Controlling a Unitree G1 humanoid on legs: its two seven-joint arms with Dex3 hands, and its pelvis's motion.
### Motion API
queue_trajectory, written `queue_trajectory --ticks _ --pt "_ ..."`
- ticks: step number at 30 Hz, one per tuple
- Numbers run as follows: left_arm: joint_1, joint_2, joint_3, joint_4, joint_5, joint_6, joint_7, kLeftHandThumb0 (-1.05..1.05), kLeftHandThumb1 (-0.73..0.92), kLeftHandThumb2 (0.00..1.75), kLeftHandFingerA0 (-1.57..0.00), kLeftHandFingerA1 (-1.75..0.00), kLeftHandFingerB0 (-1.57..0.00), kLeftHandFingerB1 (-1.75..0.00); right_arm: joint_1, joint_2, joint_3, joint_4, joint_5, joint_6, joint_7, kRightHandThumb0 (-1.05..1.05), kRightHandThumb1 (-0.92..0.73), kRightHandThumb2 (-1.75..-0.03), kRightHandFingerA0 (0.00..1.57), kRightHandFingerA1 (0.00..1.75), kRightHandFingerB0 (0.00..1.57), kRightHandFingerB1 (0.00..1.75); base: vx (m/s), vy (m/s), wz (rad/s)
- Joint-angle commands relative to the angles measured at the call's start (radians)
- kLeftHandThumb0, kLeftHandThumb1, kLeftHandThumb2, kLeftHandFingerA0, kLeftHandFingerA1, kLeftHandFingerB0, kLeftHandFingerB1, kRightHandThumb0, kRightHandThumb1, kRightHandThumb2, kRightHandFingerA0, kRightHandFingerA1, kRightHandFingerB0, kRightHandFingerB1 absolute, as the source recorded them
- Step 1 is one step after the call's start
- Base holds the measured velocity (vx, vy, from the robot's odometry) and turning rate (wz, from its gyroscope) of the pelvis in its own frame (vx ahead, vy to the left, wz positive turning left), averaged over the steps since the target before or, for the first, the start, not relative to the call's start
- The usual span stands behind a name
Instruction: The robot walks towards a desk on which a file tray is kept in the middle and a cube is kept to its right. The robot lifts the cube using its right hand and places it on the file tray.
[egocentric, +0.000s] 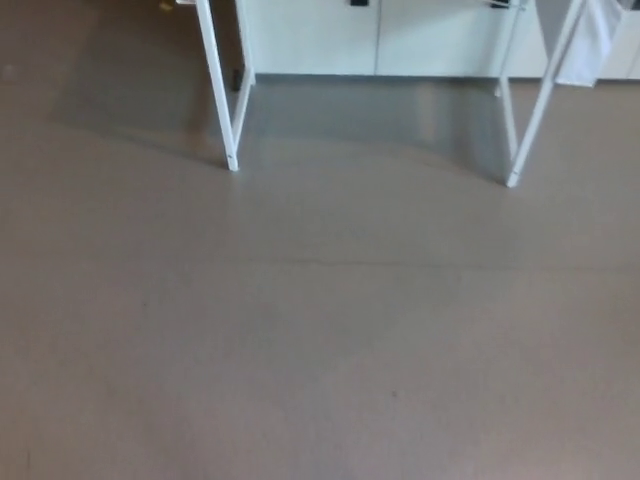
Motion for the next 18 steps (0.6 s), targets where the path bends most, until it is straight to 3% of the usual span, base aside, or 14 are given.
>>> queue_trajectory --ticks 1,2,6,7,8,9,10,11,12,14,15,16,17,18 --pt "0.000 0.019 -0.014 0.013 0.011 -0.047 0.006 -0.94 0.54 1.06 -0.02 -0.58 -0.04 -0.53 0.028 -0.007 -0.007 -0.066 0.003 0.014 -0.005 -0.32 -0.34 -0.90 0.02 0.51 0.00 0.49 0.33 -0.100 0.02" --pt "-0.001 0.022 -0.024 0.010 0.020 -0.044 0.014 -0.94 0.78 0.66 0.00 -0.67 0.00 -0.59 0.017 -0.008 0.014 -0.062 -0.026 0.035 -0.025 -0.33 -0.33 -0.89 0.01 0.50 0.00 0.49 0.30 -0.069 -0.03" --pt "-0.005 0.029 -0.024 0.009 0.007 -0.024 0.009 -0.92 0.76 0.69 0.00 -0.70 0.00 -0.53 0.025 -0.018 0.031 -0.054 -0.032 0.009 -0.011 -0.33 -0.35 -0.91 0.02 0.50 0.00 0.49 0.31 0.022 -0.09" --pt "-0.006 0.028 -0.021 0.012 0.004 -0.025 0.006 -0.90 0.55 1.07 -0.03 -0.58 0.00 -0.45 0.025 -0.022 0.037 -0.053 -0.041 0.015 -0.013 -0.33 -0.35 -0.91 0.02 0.50 0.00 0.49 0.28 0.092 -0.15" --pt "-0.006 0.027 -0.020 0.014 0.002 -0.026 0.004 -0.90 0.55 1.07 -0.03 -0.58 0.00 -0.45 0.026 -0.023 0.038 -0.053 -0.042 0.015 -0.012 -0.33 -0.35 -0.91 0.02 0.50 0.00 0.49 0.35 0.108 -0.17" --pt "-0.002 0.028 -0.023 0.010 0.004 -0.025 0.004 -0.92 0.75 0.68 0.00 -0.67 0.00 -0.53 0.029 -0.023 0.031 -0.055 -0.033 0.017 -0.004 -0.34 -0.34 -0.91 0.02 0.50 0.00 0.49 0.44 0.152 -0.21" --pt "-0.004 0.026 -0.027 0.016 0.010 -0.033 0.016 -0.91 0.55 1.10 0.00 -0.58 -0.10 -0.44 0.034 -0.016 0.003 -0.043 0.004 -0.006 0.017 -0.32 -0.36 -0.91 0.02 0.50 0.00 0.49 0.50 0.172 0.02" --pt "-0.004 0.026 -0.028 0.018 0.010 -0.034 0.017 -0.91 0.55 1.10 0.00 -0.58 -0.10 -0.44 0.034 -0.015 -0.002 -0.042 0.006 -0.008 0.020 -0.32 -0.36 -0.91 0.02 0.50 0.00 0.49 0.43 0.275 -0.40" --pt "0.002 0.026 -0.016 0.018 -0.005 -0.046 -0.003 -0.94 0.75 0.66 0.00 -0.69 0.00 -0.59 0.045 -0.020 0.007 -0.054 -0.011 -0.019 0.008 -0.33 -0.34 -0.90 0.02 0.50 0.00 0.49 0.42 0.289 -0.49" --pt "0.006 0.028 -0.029 0.007 0.009 -0.050 0.014 -0.94 0.77 0.71 -0.09 -0.75 0.00 -0.58 0.055 -0.019 0.004 -0.085 -0.009 0.018 0.011 -0.60 -0.43 -0.71 0.15 0.44 0.08 0.36 0.39 0.245 -0.04" --pt "0.013 0.033 -0.039 0.000 0.018 -0.059 0.007 -0.94 0.80 0.65 -0.04 -0.72 0.00 -0.57 0.048 -0.010 -0.010 -0.052 0.011 -0.011 0.021 -0.31 -0.39 -0.92 0.01 0.50 0.00 0.49 0.37 0.139 -0.01" --pt "0.014 0.034 -0.041 -0.001 0.018 -0.060 0.007 -0.94 0.80 0.65 -0.04 -0.72 0.00 -0.57 0.047 -0.008 -0.012 -0.049 0.013 -0.015 0.023 -0.31 -0.39 -0.92 0.01 0.50 0.00 0.49 0.32 0.109 0.05" --pt "0.027 0.038 -0.044 -0.031 0.012 -0.057 -0.012 -0.94 0.79 0.69 -0.05 -0.74 0.00 -0.58 0.042 -0.007 -0.011 -0.043 0.008 -0.007 0.019 -0.32 -0.37 -0.91 0.01 0.50 0.00 0.49 0.30 0.086 0.05" --pt "0.028 0.038 -0.045 -0.032 0.010 -0.052 -0.011 -0.91 0.57 1.11 0.00 -0.59 -0.10 -0.45 0.045 -0.003 -0.013 -0.064 0.004 0.021 0.006 -0.31 -0.36 -0.90 0.01 0.50 0.00 0.49 0.31 0.048 0.08"
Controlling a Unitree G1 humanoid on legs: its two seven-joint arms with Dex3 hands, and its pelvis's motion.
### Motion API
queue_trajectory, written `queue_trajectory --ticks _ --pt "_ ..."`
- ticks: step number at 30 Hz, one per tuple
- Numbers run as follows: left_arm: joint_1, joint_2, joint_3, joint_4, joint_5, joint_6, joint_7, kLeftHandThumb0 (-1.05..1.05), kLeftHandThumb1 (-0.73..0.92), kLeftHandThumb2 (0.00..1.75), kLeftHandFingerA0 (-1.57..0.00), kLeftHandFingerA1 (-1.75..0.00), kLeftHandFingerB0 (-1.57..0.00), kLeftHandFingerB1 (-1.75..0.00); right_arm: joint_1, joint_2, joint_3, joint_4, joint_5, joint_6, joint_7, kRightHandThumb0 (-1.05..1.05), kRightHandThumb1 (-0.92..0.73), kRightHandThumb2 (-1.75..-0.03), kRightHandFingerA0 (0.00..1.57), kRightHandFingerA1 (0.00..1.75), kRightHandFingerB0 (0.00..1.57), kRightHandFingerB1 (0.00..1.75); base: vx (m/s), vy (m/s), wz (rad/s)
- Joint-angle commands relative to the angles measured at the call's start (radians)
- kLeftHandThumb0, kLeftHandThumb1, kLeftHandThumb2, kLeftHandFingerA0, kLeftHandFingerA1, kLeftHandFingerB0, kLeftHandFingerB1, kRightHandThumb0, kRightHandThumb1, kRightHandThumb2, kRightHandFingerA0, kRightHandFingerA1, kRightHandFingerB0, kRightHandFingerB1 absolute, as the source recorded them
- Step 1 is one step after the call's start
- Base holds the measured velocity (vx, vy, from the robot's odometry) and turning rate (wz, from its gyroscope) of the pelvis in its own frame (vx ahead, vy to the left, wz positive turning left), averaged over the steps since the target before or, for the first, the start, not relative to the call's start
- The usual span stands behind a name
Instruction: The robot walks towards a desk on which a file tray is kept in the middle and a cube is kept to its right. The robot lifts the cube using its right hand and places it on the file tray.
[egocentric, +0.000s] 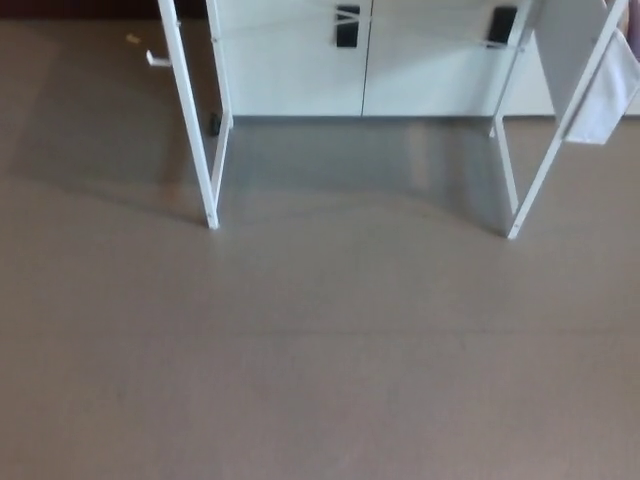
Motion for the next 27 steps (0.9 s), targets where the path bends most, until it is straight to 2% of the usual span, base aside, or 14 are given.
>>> queue_trajectory --ticks 1,12,13,15,16,17,18,19,20,21,22,23,26,27 --pt "0.028 0.016 -0.015 -0.030 0.012 -0.034 -0.003 -0.93 0.79 0.68 -0.04 -0.73 0.00 -0.57 -0.006 -0.019 0.006 -0.002 -0.010 0.016 0.008 -0.34 -0.35 -0.91 0.00 0.49 0.00 0.50 0.30 0.009 0.13" --pt "0.022 0.017 -0.016 -0.038 0.002 -0.028 -0.018 -0.97 0.80 0.70 -0.05 -0.75 0.00 -0.59 -0.019 -0.004 -0.016 -0.043 -0.001 0.070 0.009 -0.32 -0.36 -0.91 0.01 0.49 0.00 0.49 0.36 -0.239 0.23" --pt "0.013 0.014 -0.018 -0.017 0.007 -0.033 -0.007 -0.89 0.58 1.13 0.00 -0.61 -0.10 -0.48 -0.037 -0.005 -0.009 0.007 -0.009 0.031 0.007 -0.32 -0.35 -0.90 0.01 0.50 0.00 0.49 0.26 -0.128 0.04" --pt "0.007 0.010 -0.004 -0.007 -0.008 -0.024 -0.011 -0.94 0.79 0.69 -0.04 -0.72 0.00 -0.57 -0.045 -0.004 -0.015 0.021 0.002 0.023 0.016 -0.31 -0.35 -0.90 0.02 0.50 0.00 0.49 0.30 -0.090 -0.03" --pt "0.001 0.012 -0.010 0.005 0.000 -0.020 -0.004 -0.86 0.56 1.13 0.00 -0.62 -0.06 -0.48 -0.045 -0.017 0.022 0.001 -0.046 0.055 -0.009 -0.64 -0.43 -0.73 0.18 0.43 0.08 0.36 0.28 -0.038 -0.07" --pt "-0.001 0.013 -0.013 0.009 0.004 -0.022 -0.003 -0.86 0.56 1.13 0.00 -0.62 -0.06 -0.48 -0.046 -0.015 0.022 0.002 -0.045 0.053 -0.013 -0.64 -0.43 -0.73 0.18 0.43 0.08 0.36 0.28 0.002 -0.14" --pt "-0.007 0.013 -0.015 0.019 0.006 -0.029 -0.008 -0.96 0.80 0.65 -0.06 -0.80 0.00 -0.62 -0.056 -0.011 0.007 0.018 -0.014 0.066 0.010 -0.31 -0.35 -0.90 0.01 0.49 0.00 0.49 0.32 0.045 -0.20" --pt "-0.008 0.013 -0.016 0.021 0.006 -0.030 -0.008 -0.96 0.80 0.65 -0.06 -0.80 0.00 -0.62 -0.057 -0.011 0.008 0.019 -0.013 0.066 0.010 -0.31 -0.35 -0.90 0.01 0.49 0.00 0.49 0.32 0.056 -0.18" --pt "-0.006 0.013 -0.015 0.019 0.005 -0.031 -0.007 -0.93 0.59 1.14 -0.03 -0.63 -0.08 -0.51 -0.063 -0.019 0.019 0.031 -0.021 0.059 0.020 -0.33 -0.34 -0.90 0.00 0.49 0.00 0.49 0.27 0.087 -0.10" --pt "-0.004 0.012 -0.016 0.014 0.006 -0.032 0.000 -0.90 0.58 1.14 0.00 -0.63 -0.04 -0.51 -0.064 -0.014 0.017 0.042 -0.021 0.047 0.008 -0.32 -0.34 -0.90 0.01 0.49 0.00 0.49 0.39 0.126 -0.22" --pt "-0.003 0.012 -0.006 0.010 -0.007 -0.024 -0.014 -0.95 0.79 0.69 -0.08 -0.75 0.00 -0.60 -0.061 -0.012 0.010 0.049 -0.010 0.032 0.011 -0.31 -0.35 -0.90 0.01 0.49 0.00 0.49 0.36 0.208 0.17" --pt "0.008 0.017 -0.018 -0.009 0.004 -0.031 -0.013 -0.95 0.59 1.13 -0.07 -0.67 -0.08 -0.56 -0.067 -0.017 0.030 0.056 -0.032 0.030 0.003 -0.63 -0.44 -0.72 0.15 0.42 0.07 0.35 0.39 0.135 0.26" --pt "-0.020 0.014 -0.028 0.030 0.020 -0.039 0.015 -0.88 0.57 1.14 0.00 -0.62 -0.04 -0.50 -0.063 -0.005 0.005 0.047 -0.001 0.030 0.004 -0.57 -0.42 -0.68 0.14 0.43 0.09 0.35 0.32 0.153 -0.48" --pt "-0.020 0.008 -0.007 0.035 -0.006 -0.033 0.001 -0.96 0.79 0.63 -0.04 -0.74 -0.01 -0.59 -0.064 -0.011 0.004 0.048 0.004 0.030 0.023 -0.31 -0.37 -0.91 0.01 0.50 0.00 0.49 0.30 0.147 0.03"
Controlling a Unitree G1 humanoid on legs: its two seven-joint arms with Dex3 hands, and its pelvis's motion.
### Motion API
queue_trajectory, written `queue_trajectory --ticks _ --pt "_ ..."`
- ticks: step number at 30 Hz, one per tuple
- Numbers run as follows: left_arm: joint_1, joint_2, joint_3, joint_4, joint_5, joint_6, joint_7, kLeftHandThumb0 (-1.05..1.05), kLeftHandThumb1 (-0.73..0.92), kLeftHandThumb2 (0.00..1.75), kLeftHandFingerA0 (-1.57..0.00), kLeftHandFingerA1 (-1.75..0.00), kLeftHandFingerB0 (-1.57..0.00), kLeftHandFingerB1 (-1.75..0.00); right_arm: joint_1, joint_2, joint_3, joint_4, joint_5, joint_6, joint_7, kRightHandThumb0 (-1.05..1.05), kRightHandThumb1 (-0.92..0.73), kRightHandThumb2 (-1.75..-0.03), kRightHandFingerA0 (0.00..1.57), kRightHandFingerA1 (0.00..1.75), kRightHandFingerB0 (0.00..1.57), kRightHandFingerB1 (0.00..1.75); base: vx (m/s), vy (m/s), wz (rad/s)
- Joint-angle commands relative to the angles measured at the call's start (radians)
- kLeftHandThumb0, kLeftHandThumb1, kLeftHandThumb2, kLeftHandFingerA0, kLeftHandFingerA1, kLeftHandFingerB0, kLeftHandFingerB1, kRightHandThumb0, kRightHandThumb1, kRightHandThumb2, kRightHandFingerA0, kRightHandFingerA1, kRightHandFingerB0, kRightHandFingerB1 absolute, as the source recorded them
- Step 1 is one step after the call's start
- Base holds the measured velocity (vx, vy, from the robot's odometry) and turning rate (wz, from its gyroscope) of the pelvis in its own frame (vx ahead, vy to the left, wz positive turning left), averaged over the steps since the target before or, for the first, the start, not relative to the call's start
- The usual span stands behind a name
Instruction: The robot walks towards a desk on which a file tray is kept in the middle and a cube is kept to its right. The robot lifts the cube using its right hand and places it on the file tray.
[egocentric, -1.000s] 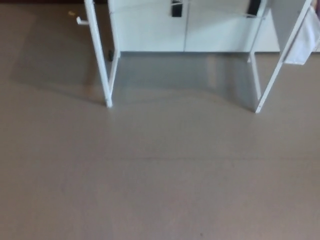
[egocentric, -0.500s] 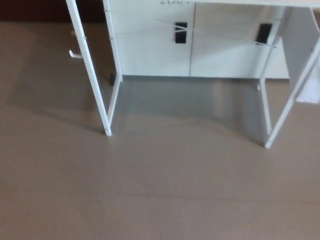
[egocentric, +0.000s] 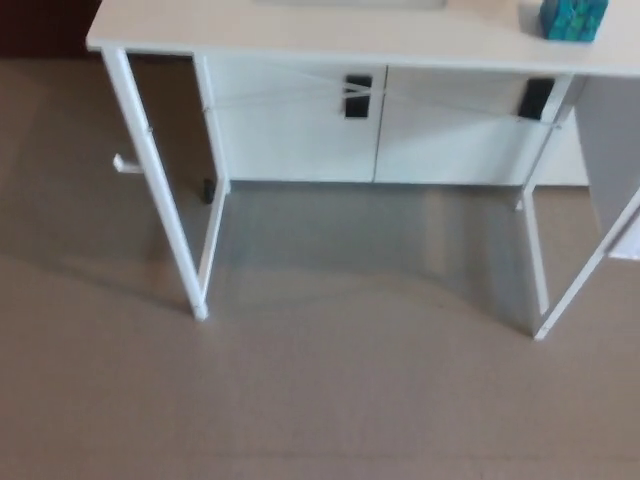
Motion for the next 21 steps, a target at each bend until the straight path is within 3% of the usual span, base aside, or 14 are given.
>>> queue_trajectory --ticks 1,3,4,5,6,7,8,10,11,12,17,18,20,21 --pt "0.007 0.009 0.000 0.021 0.008 -0.028 0.009 -0.87 0.55 1.13 0.00 -0.62 -0.08 -0.54 0.013 -0.005 -0.008 -0.008 0.000 0.006 -0.027 -0.56 -0.43 -0.68 0.15 0.42 0.12 0.35 0.29 0.134 -0.01" --pt "0.007 0.014 -0.012 0.016 0.017 -0.021 0.004 -0.89 0.56 1.12 -0.05 -0.65 -0.07 -0.52 0.021 -0.012 -0.004 -0.027 -0.004 0.005 -0.021 -0.57 -0.45 -0.69 0.14 0.41 0.11 0.35 0.20 0.108 0.02" --pt "0.001 0.012 -0.021 0.019 0.027 -0.007 0.031 -0.97 0.80 0.65 -0.19 -0.84 -0.04 -0.63 0.017 -0.013 -0.009 -0.013 0.007 -0.005 -0.003 -0.31 -0.40 -0.93 0.01 0.50 0.00 0.48 0.19 0.026 0.04" --pt "0.002 0.014 -0.023 0.017 0.027 -0.008 0.028 -0.88 0.56 1.12 -0.30 -0.75 0.00 -0.55 0.025 -0.011 -0.012 -0.023 0.005 -0.009 -0.017 -0.51 -0.52 -0.57 0.17 0.35 0.15 0.27 0.16 -0.022 0.05" --pt "0.003 0.015 -0.025 0.016 0.026 -0.011 0.023 -0.96 0.81 0.64 -0.19 -0.81 -0.02 -0.62 0.024 -0.010 -0.015 -0.031 0.013 0.011 -0.007 -0.32 -0.35 -0.90 0.02 0.51 0.00 0.48 0.16 0.012 0.09" --pt "0.004 0.015 -0.024 0.015 0.025 -0.012 0.021 -0.96 0.80 0.65 -0.18 -0.83 -0.02 -0.63 0.024 -0.009 -0.017 -0.030 0.016 0.011 -0.005 -0.32 -0.35 -0.90 0.02 0.50 0.00 0.48 0.10 -0.048 -0.01" --pt "0.000 0.016 -0.022 0.019 0.022 -0.002 0.022 -0.96 0.80 0.64 -0.18 -0.79 -0.02 -0.60 0.031 -0.004 -0.020 -0.034 0.014 0.000 -0.022 -0.53 -0.51 -0.56 0.18 0.36 0.16 0.27 0.16 -0.067 0.12" --pt "-0.002 0.016 -0.023 0.020 0.023 0.003 0.023 -0.96 0.80 0.64 -0.18 -0.79 -0.02 -0.60 0.035 -0.002 -0.022 -0.040 0.013 0.001 -0.026 -0.53 -0.51 -0.56 0.18 0.36 0.16 0.27 0.24 -0.142 0.19" --pt "0.000 0.015 -0.016 0.020 0.015 -0.005 0.013 -0.97 0.60 1.13 -0.19 -0.72 -0.06 -0.54 0.018 0.003 -0.031 0.000 0.028 -0.015 -0.014 -0.32 -0.36 -0.91 0.02 0.51 0.00 0.49 0.29 -0.103 0.19" --pt "0.002 0.016 -0.025 0.021 0.027 -0.017 0.020 -0.94 0.82 0.67 -0.17 -0.83 0.00 -0.64 0.015 -0.001 -0.025 0.005 0.020 -0.021 -0.011 -0.32 -0.36 -0.91 0.02 0.51 0.00 0.49 0.27 -0.340 0.26" --pt "0.007 0.015 -0.018 0.012 0.015 -0.012 0.020 -0.94 0.80 0.68 -0.18 -0.81 -0.03 -0.64 -0.018 -0.023 -0.013 0.023 0.016 0.000 0.046 -0.50 -0.34 -0.78 0.07 0.47 0.00 0.37 0.28 -0.136 0.07" --pt "0.004 0.016 -0.018 0.006 0.013 -0.005 0.010 -0.95 0.60 1.14 -0.27 -0.76 -0.03 -0.60 -0.023 -0.022 -0.020 0.029 0.026 0.004 0.058 -0.54 -0.35 -0.74 0.04 0.45 0.02 0.31 0.25 0.007 -0.15" --pt "0.008 0.017 -0.025 0.000 0.023 -0.009 0.017 -0.94 0.82 0.68 -0.18 -0.82 -0.01 -0.64 -0.019 -0.022 -0.027 0.016 0.035 0.021 0.068 -0.56 -0.41 -0.70 0.08 0.42 0.06 0.29 0.27 0.048 -0.14" --pt "-0.004 0.014 -0.006 0.010 0.003 0.008 0.010 -0.92 0.60 1.13 -0.11 -0.68 -0.07 -0.52 -0.022 -0.029 -0.006 0.010 0.009 0.022 0.060 -0.33 -0.34 -0.90 0.01 0.49 0.00 0.49 0.26 0.077 -0.12"
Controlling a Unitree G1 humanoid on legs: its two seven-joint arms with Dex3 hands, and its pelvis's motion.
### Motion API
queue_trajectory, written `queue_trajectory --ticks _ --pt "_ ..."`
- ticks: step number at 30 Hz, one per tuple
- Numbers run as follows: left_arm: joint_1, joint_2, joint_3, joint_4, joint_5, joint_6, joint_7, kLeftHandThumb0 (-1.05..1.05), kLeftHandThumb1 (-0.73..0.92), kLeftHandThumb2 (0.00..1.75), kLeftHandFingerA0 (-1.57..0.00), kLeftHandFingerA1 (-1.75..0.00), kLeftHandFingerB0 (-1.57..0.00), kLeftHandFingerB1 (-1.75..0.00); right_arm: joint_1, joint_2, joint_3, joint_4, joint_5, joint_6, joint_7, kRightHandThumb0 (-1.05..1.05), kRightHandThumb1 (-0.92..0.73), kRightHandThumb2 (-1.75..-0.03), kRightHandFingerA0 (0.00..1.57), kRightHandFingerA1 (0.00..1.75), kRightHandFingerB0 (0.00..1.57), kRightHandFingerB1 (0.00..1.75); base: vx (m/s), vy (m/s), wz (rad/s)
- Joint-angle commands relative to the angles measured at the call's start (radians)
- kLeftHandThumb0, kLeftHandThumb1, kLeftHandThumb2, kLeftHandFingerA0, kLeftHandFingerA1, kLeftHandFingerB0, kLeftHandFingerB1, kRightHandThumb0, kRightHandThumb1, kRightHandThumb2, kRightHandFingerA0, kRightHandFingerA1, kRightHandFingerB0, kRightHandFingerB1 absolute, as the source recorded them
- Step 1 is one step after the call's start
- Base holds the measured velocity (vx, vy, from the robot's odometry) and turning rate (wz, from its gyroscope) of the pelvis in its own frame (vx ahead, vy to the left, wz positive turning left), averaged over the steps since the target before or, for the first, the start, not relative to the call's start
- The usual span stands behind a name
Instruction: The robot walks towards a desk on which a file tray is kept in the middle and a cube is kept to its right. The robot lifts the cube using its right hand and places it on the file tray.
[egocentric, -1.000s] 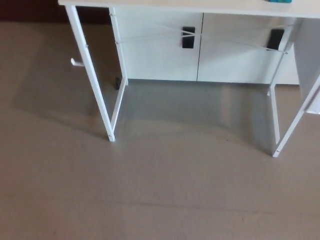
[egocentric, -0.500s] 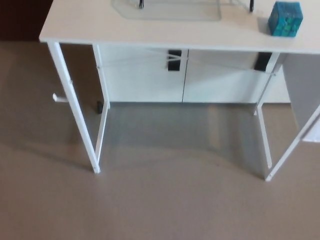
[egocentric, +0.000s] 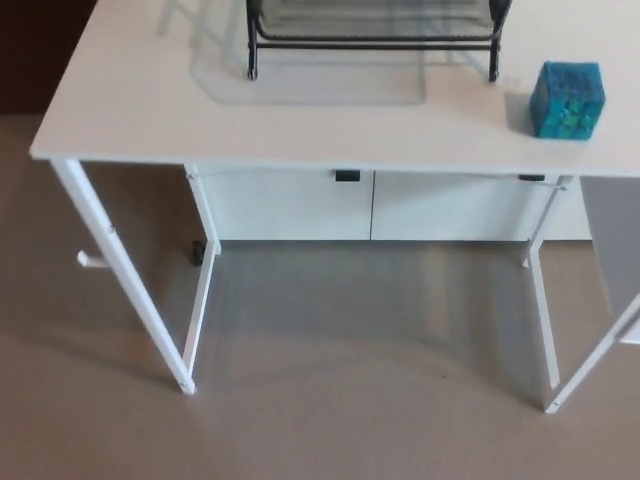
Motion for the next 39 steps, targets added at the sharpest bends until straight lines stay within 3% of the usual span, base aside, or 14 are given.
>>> queue_trajectory --ticks 1,3,12,14,16,20,21,23,26,27,32,35,36,39 --pt "-0.011 0.017 0.018 0.004 -0.010 0.007 0.004 -0.96 0.77 0.69 -0.14 -0.77 -0.02 -0.59 -0.017 -0.021 0.025 0.029 -0.018 -0.006 0.011 -0.32 -0.34 -0.90 0.01 0.49 0.00 0.49 0.27 0.106 -0.13" --pt "-0.007 0.019 0.007 0.001 0.003 -0.010 0.001 -0.97 0.61 1.13 -0.09 -0.67 -0.07 -0.52 -0.018 -0.009 0.000 0.052 0.015 -0.019 0.017 -0.59 -0.36 -0.73 0.05 0.43 0.00 0.32 0.30 0.150 -0.12" --pt "0.003 0.028 0.006 -0.011 0.001 -0.012 -0.012 -0.97 0.61 1.14 -0.14 -0.70 -0.06 -0.50 0.014 -0.011 0.014 -0.023 -0.001 0.008 -0.007 -0.63 -0.42 -0.72 0.14 0.44 0.07 0.35 0.30 0.188 -0.05" --pt "0.000 0.025 0.005 0.005 0.004 -0.017 -0.005 -0.98 0.82 0.64 -0.09 -0.79 0.00 -0.56 0.010 -0.007 0.001 0.004 0.014 -0.012 0.003 -0.33 -0.31 -0.88 0.01 0.50 0.00 0.49 0.23 0.061 0.12" --pt "0.006 0.023 0.005 0.008 0.005 -0.021 0.001 -0.97 0.61 1.13 -0.18 -0.71 -0.05 -0.51 0.006 -0.004 0.001 0.019 0.011 -0.001 -0.001 -0.32 -0.33 -0.89 0.01 0.50 0.00 0.49 0.23 0.003 0.05" --pt "0.013 0.026 0.010 -0.002 -0.004 -0.015 -0.023 -0.99 0.82 0.65 -0.10 -0.82 0.00 -0.61 0.001 -0.006 0.004 0.026 0.008 -0.014 0.005 -0.32 -0.34 -0.90 0.02 0.50 0.00 0.49 0.27 -0.072 0.08" --pt "0.015 0.024 0.010 0.002 -0.002 -0.018 -0.015 -0.98 0.62 1.15 -0.17 -0.72 -0.05 -0.51 0.009 -0.017 0.015 0.002 -0.003 0.006 0.016 -0.53 -0.35 -0.77 0.09 0.47 0.00 0.37 0.31 0.022 0.04" --pt "0.039 0.025 0.013 0.001 0.000 -0.034 -0.006 -0.99 0.82 0.64 -0.14 -0.82 -0.01 -0.64 0.024 -0.018 0.016 -0.027 -0.002 0.023 0.023 -0.33 -0.33 -0.89 0.01 0.49 0.00 0.49 0.29 0.042 0.34" --pt "0.061 0.026 0.020 -0.001 -0.008 -0.019 -0.011 -0.98 0.81 0.64 -0.10 -0.79 0.00 -0.59 0.010 -0.011 0.050 0.011 -0.041 -0.021 -0.017 -0.34 -0.33 -0.90 0.01 0.49 0.00 0.49 0.26 0.055 -0.01" --pt "0.071 0.027 0.025 -0.005 -0.014 -0.021 -0.022 -0.98 0.61 1.13 -0.16 -0.70 -0.06 -0.53 0.018 -0.010 0.047 0.002 -0.035 -0.024 -0.020 -0.32 -0.35 -0.91 0.01 0.50 0.00 0.49 0.25 0.074 -0.08" --pt "0.115 0.030 0.016 -0.077 -0.007 -0.011 -0.024 -0.97 0.81 0.68 -0.15 -0.86 -0.01 -0.73 0.017 -0.004 0.028 0.040 0.000 -0.038 0.003 -0.59 -0.42 -0.71 0.07 0.41 0.06 0.33 0.16 0.116 -0.13" --pt "0.099 0.022 0.034 -0.051 -0.018 -0.004 0.000 -0.95 0.63 1.15 -0.26 -0.73 0.00 -0.57 0.054 -0.037 0.057 -0.077 -0.055 0.059 -0.036 -0.61 -0.56 -0.59 0.08 0.30 0.13 0.24 0.10 0.232 0.06" --pt "0.096 0.024 0.038 -0.050 -0.021 0.003 -0.007 -0.94 0.83 0.66 -0.15 -0.80 -0.01 -0.62 0.064 -0.025 0.009 -0.117 -0.016 0.137 -0.055 -0.59 -0.40 -0.73 0.04 0.35 0.10 0.35 0.24 0.226 -0.22" --pt "0.103 0.026 0.042 -0.046 -0.018 0.002 -0.007 -0.92 0.83 0.66 -0.16 -0.80 -0.01 -0.61 0.066 -0.014 -0.029 -0.133 0.009 0.170 -0.059 -0.55 -0.53 -0.59 0.04 0.31 0.14 0.26 0.05 0.115 0.08"
